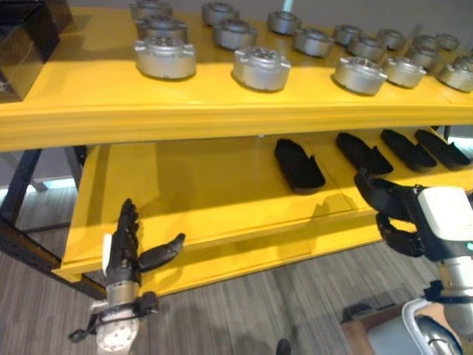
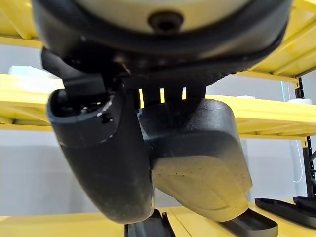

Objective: Move parts from the plastic box to the shelf.

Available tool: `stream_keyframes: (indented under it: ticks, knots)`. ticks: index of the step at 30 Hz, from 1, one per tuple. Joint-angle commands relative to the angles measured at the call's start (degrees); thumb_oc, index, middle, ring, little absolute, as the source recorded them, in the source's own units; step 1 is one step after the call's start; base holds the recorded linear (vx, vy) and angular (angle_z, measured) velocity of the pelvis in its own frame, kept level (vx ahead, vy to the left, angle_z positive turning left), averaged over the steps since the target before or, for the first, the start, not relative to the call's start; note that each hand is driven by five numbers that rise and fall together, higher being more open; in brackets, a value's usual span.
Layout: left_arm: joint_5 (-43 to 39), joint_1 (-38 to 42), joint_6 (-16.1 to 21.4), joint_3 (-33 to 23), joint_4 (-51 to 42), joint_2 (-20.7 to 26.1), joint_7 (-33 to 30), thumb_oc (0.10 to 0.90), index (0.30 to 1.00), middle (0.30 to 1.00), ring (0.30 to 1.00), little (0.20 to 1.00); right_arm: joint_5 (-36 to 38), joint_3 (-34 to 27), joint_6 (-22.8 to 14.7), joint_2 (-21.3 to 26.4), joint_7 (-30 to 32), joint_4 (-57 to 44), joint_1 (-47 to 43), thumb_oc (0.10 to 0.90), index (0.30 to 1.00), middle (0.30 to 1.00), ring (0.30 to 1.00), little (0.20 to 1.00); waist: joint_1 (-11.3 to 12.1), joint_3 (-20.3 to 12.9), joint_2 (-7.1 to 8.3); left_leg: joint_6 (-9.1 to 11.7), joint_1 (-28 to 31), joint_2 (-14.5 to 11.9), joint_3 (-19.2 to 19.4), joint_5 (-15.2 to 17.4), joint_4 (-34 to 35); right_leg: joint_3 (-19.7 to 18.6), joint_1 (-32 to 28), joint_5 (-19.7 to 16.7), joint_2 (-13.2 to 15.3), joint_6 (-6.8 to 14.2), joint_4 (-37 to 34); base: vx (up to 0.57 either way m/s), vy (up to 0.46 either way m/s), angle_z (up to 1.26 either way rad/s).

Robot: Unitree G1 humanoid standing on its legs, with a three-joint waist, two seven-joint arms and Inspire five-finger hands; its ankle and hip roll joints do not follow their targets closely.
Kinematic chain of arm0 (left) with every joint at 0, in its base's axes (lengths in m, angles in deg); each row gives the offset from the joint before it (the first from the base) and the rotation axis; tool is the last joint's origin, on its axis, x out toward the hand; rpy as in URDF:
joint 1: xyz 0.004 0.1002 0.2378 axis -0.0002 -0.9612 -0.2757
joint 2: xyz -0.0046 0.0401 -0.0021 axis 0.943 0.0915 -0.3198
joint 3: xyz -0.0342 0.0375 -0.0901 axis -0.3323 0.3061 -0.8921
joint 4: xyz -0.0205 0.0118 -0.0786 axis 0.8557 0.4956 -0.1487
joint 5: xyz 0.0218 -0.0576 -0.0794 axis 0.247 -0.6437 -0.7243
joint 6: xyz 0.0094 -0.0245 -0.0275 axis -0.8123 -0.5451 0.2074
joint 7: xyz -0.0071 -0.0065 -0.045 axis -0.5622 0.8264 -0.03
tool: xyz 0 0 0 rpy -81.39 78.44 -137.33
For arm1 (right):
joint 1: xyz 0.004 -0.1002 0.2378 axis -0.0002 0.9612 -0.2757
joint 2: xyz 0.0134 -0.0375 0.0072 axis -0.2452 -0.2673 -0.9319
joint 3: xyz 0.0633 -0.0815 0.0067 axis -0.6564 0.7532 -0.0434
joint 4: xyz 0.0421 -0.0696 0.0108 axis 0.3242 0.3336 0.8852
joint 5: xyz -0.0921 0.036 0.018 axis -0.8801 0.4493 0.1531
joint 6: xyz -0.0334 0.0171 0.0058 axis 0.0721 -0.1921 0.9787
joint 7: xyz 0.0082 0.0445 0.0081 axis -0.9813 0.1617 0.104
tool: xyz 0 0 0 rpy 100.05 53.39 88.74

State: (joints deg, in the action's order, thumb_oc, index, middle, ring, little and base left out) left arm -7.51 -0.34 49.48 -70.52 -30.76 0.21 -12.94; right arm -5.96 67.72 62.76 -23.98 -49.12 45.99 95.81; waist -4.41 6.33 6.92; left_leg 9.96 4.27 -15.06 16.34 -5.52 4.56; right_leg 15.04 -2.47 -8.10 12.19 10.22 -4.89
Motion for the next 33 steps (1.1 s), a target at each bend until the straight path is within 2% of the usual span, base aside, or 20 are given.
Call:
stream_keyframes:
  ticks: [1, 18, 27, 33]
  knots:
    - [3.53, 5.22, 5.49, -2.10, -5.31, 3.74, -0.86, 0.900, 1.000, 1.000, 1.000, 1.000, -0.18, -3.62, -0.12, 5.14, 4.26, -4.89, -10.92, 0.400, 0.300, 0.300, 0.300, 0.300, 0.79, -1.09, 0.60, -3.78, 2.57, 0.31, -1.93, 3.33, -0.47, 0.77, 0.67, 4.11, 0.04, 0.70, 6.09, 0.00, 0.000, 0.00]
    - [3.99, 6.02, 5.27, -1.27, -5.68, 4.36, -1.39, 0.900, 1.000, 1.000, 1.000, 1.000, -6.06, 7.43, 0.20, 12.68, 2.76, -4.14, -24.95, 0.400, 0.300, 0.300, 0.300, 0.300, 3.67, -0.64, 0.82, -3.88, 1.73, 0.94, -3.21, 2.96, -0.09, 2.64, -0.18, 3.81, 0.87, 0.74, 5.83, 0.00, 0.002, 0.05]
    - [3.69, 6.86, 5.45, -0.38, -5.57, 4.90, -1.83, 0.900, 1.000, 1.000, 1.000, 1.000, -6.44, 16.40, 0.69, 12.96, 1.83, -0.64, -34.94, 0.400, 0.300, 0.300, 0.300, 0.300, 5.48, -0.14, 0.79, -4.01, 1.21, 1.29, -3.97, 2.89, -0.17, 3.76, -0.52, 3.83, 1.36, 0.73, 6.37, 0.00, 0.001, 0.04]
    - [3.10, 7.58, 5.53, 0.05, -5.29, 5.15, -2.53, 0.900, 1.000, 1.000, 1.000, 1.000, -6.82, 23.29, 1.52, 11.20, 1.55, 2.27, -43.94, 0.400, 0.300, 0.300, 0.300, 0.300, 6.78, 0.40, 0.52, -4.08, 0.42, 1.67, -4.98, 2.64, -0.14, 5.05, -0.72, 3.94, 1.91, 0.69, 6.76, 0.00, -0.001, 0.13]
